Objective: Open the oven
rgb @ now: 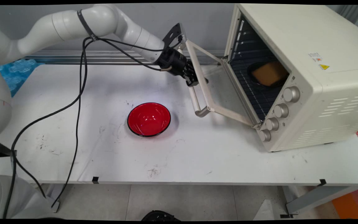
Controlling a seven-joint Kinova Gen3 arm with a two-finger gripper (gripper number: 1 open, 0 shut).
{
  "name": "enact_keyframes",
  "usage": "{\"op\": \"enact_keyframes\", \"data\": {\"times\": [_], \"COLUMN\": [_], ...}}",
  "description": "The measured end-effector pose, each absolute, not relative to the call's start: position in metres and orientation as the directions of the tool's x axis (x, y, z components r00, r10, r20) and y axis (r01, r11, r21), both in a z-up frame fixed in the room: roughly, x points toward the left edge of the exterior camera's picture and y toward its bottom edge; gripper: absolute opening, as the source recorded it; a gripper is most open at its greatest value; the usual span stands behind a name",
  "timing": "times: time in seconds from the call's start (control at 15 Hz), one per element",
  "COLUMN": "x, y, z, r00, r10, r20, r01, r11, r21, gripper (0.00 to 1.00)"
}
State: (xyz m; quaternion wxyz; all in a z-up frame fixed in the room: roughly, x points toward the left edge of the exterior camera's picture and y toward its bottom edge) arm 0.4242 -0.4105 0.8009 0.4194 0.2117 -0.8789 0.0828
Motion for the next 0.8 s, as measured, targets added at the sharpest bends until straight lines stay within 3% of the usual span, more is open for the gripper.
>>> {"op": "enact_keyframes", "data": {"times": [0.8], "x": [0.449], "y": [-0.418], "z": [0.781], "r00": [-0.570], "r10": [-0.299], "r20": [0.765], "r01": [-0.447], "r11": [0.895], "r21": [0.018], "gripper": [0.00]}}
